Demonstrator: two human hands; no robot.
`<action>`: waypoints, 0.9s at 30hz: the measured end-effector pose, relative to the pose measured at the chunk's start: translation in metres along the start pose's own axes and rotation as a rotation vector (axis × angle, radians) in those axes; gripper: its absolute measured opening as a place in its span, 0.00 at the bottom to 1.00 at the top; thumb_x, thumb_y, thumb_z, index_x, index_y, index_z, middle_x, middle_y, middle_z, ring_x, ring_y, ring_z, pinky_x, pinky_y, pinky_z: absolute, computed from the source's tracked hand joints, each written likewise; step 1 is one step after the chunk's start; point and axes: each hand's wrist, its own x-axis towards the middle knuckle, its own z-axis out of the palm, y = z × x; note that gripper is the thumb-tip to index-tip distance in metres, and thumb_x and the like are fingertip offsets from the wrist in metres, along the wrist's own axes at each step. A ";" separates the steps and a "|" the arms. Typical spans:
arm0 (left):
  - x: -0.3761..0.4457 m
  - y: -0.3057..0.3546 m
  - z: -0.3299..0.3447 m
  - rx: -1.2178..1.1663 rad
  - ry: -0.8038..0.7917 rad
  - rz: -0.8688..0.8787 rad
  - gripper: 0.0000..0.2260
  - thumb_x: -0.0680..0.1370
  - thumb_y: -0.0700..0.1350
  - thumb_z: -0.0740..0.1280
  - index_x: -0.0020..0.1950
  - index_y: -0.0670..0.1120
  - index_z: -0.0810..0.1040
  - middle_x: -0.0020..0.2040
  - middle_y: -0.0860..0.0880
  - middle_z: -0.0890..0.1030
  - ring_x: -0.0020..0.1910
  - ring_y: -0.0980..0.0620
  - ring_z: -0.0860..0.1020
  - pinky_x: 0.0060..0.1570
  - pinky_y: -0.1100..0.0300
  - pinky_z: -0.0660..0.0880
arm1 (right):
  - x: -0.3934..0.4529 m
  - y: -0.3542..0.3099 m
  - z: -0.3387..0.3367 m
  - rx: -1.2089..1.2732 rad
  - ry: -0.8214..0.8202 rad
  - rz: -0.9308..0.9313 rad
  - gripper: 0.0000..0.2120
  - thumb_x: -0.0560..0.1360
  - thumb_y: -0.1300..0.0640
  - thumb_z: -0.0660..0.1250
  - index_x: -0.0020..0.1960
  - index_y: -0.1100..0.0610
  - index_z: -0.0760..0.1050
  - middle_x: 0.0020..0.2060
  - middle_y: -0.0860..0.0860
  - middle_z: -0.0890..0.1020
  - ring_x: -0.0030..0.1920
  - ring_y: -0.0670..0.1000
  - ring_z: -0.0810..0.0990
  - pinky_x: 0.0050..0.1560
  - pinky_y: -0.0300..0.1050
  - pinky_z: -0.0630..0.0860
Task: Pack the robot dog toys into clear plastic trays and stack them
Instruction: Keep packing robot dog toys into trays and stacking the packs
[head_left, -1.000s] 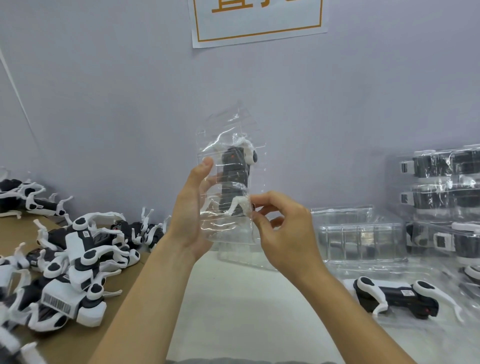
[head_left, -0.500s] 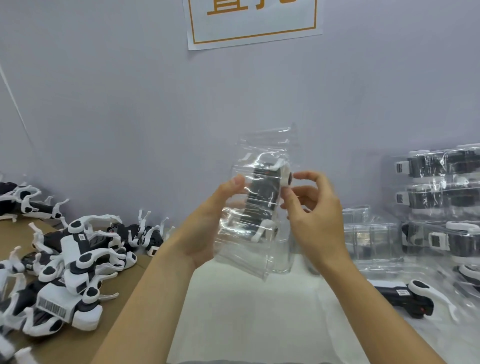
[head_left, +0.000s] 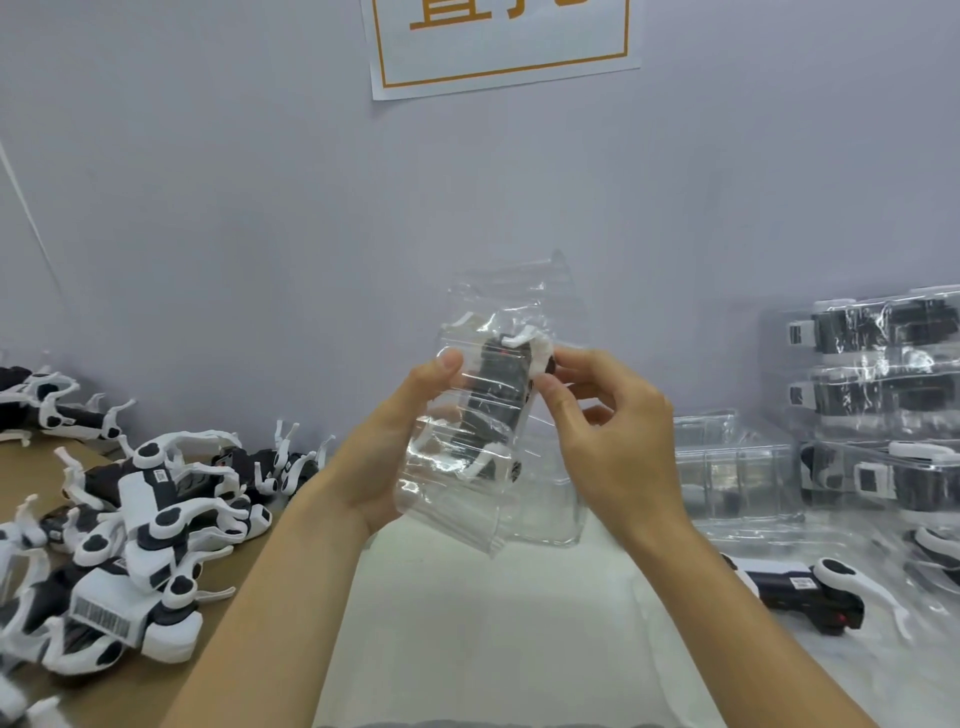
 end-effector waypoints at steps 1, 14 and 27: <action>0.000 0.000 -0.001 0.004 -0.009 0.001 0.32 0.65 0.70 0.72 0.61 0.52 0.82 0.67 0.39 0.77 0.66 0.37 0.76 0.64 0.35 0.74 | 0.000 0.000 0.001 0.000 0.000 0.000 0.05 0.77 0.58 0.71 0.50 0.49 0.82 0.41 0.41 0.84 0.43 0.43 0.82 0.37 0.35 0.76; -0.001 0.006 0.004 0.278 -0.085 0.019 0.21 0.68 0.69 0.69 0.55 0.61 0.84 0.53 0.63 0.83 0.58 0.65 0.78 0.55 0.56 0.74 | 0.003 0.013 -0.009 0.041 -0.018 0.228 0.09 0.75 0.68 0.71 0.42 0.54 0.83 0.35 0.49 0.85 0.33 0.48 0.84 0.38 0.39 0.78; 0.006 0.002 -0.006 0.569 -0.006 0.013 0.31 0.55 0.72 0.74 0.56 0.66 0.78 0.63 0.58 0.78 0.57 0.60 0.79 0.54 0.61 0.73 | 0.020 0.014 -0.038 -0.205 0.074 0.459 0.16 0.76 0.68 0.59 0.51 0.53 0.83 0.40 0.47 0.84 0.37 0.44 0.83 0.45 0.42 0.81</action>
